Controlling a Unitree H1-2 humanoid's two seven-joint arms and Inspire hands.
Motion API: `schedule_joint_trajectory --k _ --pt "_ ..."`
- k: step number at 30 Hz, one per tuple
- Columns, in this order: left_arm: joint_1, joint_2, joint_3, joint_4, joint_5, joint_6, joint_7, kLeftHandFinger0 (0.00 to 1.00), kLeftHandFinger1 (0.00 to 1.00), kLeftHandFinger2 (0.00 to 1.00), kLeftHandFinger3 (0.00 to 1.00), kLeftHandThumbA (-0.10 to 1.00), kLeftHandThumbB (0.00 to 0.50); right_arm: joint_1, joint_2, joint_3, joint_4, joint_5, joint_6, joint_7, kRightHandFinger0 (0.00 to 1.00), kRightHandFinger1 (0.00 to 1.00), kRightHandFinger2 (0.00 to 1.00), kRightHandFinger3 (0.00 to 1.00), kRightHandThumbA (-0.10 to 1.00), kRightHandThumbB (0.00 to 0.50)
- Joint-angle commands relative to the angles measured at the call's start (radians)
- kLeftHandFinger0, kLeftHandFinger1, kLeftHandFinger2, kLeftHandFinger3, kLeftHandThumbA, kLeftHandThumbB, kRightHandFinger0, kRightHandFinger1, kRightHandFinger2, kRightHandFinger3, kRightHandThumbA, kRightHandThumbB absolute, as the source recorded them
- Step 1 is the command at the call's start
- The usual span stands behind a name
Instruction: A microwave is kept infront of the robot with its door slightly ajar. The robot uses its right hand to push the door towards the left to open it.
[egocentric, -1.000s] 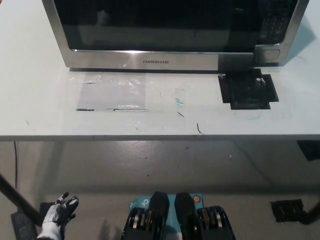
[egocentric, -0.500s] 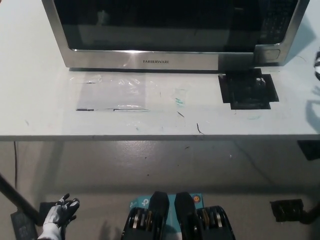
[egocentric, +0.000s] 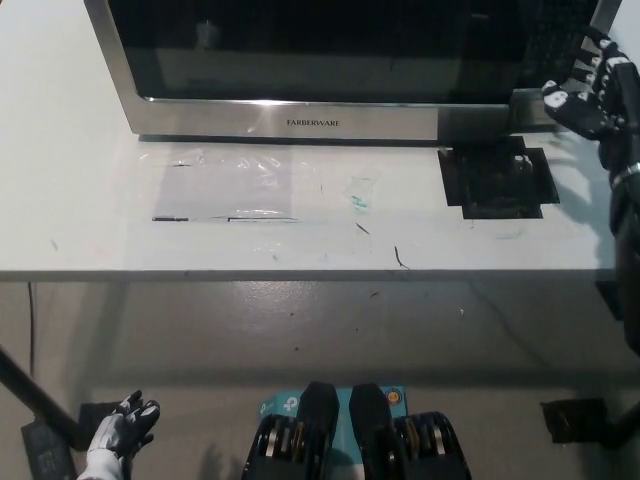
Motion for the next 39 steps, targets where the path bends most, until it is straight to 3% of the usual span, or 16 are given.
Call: schedule_joint_trajectory --k 1,4,9,13,15,18,22,24,25,27,29,33,39 --pt "-0.011 0.007 -0.003 -0.017 -0.012 -0.04 -0.002 0.97 0.9 0.87 0.95 0.36 0.143 -0.094 -0.006 0.016 0.054 -0.044 -0.127 0.003 0.52 0.77 0.85 0.97 0.51 0.129" --pt "-0.013 0.006 0.005 -0.017 -0.022 -0.033 -0.005 1.0 0.92 0.9 0.96 0.35 0.129 -0.13 -0.006 0.024 0.129 -0.048 -0.166 0.003 0.48 0.75 0.82 0.94 0.49 0.151" --pt "-0.001 0.002 0.001 -0.041 -0.02 -0.019 -0.001 1.0 0.92 0.92 0.98 0.32 0.121 -0.178 -0.012 0.033 0.226 -0.064 -0.227 0.0 0.47 0.72 0.78 0.86 0.41 0.138" --pt "-0.001 0.002 -0.005 -0.044 -0.019 -0.016 -0.005 0.99 0.91 0.91 0.95 0.32 0.106 -0.197 -0.019 0.035 0.261 -0.071 -0.249 0.008 0.47 0.72 0.77 0.87 0.42 0.148" --pt "0.002 0.003 -0.008 -0.047 -0.015 -0.015 -0.005 1.0 0.93 0.91 0.96 0.34 0.123 -0.225 -0.018 0.039 0.288 -0.077 -0.244 0.007 0.47 0.71 0.76 0.9 0.41 0.166" --pt "0.003 0.007 -0.017 -0.043 -0.009 -0.032 -0.008 1.0 0.92 0.89 0.95 0.37 0.14 -0.252 -0.018 0.057 0.32 -0.093 -0.274 0.021 0.42 0.63 0.7 0.84 0.39 0.152" --pt "0.001 0.008 -0.021 -0.029 -0.008 -0.035 -0.004 0.99 0.89 0.87 0.94 0.36 0.125 -0.234 -0.013 0.07 0.304 -0.099 -0.302 0.035 0.42 0.65 0.74 0.84 0.4 0.148" --pt "0.007 0.005 -0.022 -0.055 -0.005 0.001 0.011 0.99 0.89 0.87 0.95 0.37 0.123 -0.215 -0.007 0.072 0.276 -0.098 -0.294 0.036 0.42 0.65 0.74 0.84 0.39 0.137" --pt "0.014 0.005 -0.015 -0.058 -0.02 0.0 -0.004 1.0 0.91 0.9 0.96 0.36 0.111 -0.184 0.001 0.073 0.251 -0.092 -0.292 0.045 0.46 0.66 0.75 0.86 0.36 0.131" --pt "0.015 0.008 -0.02 -0.06 -0.015 0.002 -0.005 1.0 0.93 0.91 0.94 0.38 0.111 -0.162 -0.002 0.086 0.223 -0.105 -0.284 0.054 0.43 0.65 0.74 0.89 0.42 0.127" --pt "0.009 0.011 -0.024 -0.045 -0.011 -0.003 -0.006 1.0 0.93 0.93 0.94 0.38 0.133 -0.131 -0.001 0.094 0.178 -0.109 -0.257 0.06 0.41 0.64 0.74 0.9 0.41 0.127" --pt "0.007 0.015 -0.025 -0.031 -0.017 -0.026 -0.012 1.0 0.94 0.96 0.99 0.38 0.128 -0.037 0.003 0.107 0.039 -0.092 -0.208 0.094 0.44 0.67 0.75 0.89 0.4 0.131" --pt "0.014 0.013 -0.012 -0.055 -0.032 -0.001 -0.009 0.97 0.9 0.92 0.98 0.36 0.132 0.147 0.019 0.12 -0.233 -0.056 -0.102 0.132 0.45 0.69 0.76 0.93 0.36 0.071"
